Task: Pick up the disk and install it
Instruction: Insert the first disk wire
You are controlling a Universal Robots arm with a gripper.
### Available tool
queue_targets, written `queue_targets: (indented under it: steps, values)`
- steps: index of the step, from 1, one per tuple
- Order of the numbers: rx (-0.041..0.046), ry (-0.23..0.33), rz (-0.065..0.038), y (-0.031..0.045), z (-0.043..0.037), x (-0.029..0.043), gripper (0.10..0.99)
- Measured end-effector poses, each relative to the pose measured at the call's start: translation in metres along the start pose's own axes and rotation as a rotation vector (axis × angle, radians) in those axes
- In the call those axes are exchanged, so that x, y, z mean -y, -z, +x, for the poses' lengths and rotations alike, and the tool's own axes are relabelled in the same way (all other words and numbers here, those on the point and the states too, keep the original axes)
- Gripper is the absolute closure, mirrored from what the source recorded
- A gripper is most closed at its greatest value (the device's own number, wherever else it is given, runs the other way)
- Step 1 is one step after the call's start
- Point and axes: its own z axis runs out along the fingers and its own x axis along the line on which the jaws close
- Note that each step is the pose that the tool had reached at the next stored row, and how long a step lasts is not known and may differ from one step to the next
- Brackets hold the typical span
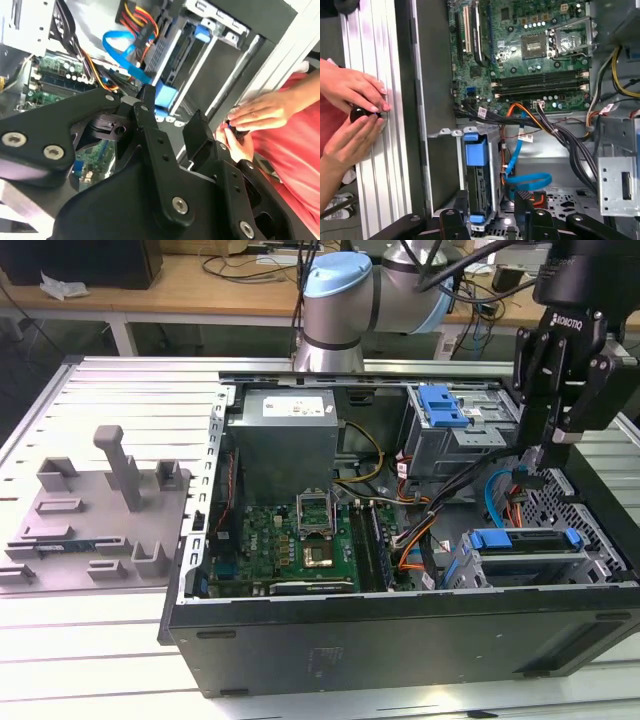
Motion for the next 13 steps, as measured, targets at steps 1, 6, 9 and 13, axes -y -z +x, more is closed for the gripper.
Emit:
queue_targets:
  steps: [1,6,9,13]
  values:
    - [-0.0001,-0.001,-0.002,-0.0008,-0.0015,0.0031,0.584]
    - [-0.0015,-0.005,-0.011,-0.0051,-0.0107,0.0239,0.584]
    - [-0.0062,-0.005,-0.019,-0.0078,-0.0172,0.0307,0.584]
    - [-0.0527,-0.012,-0.019,-0.0099,-0.0223,0.0349,0.584]
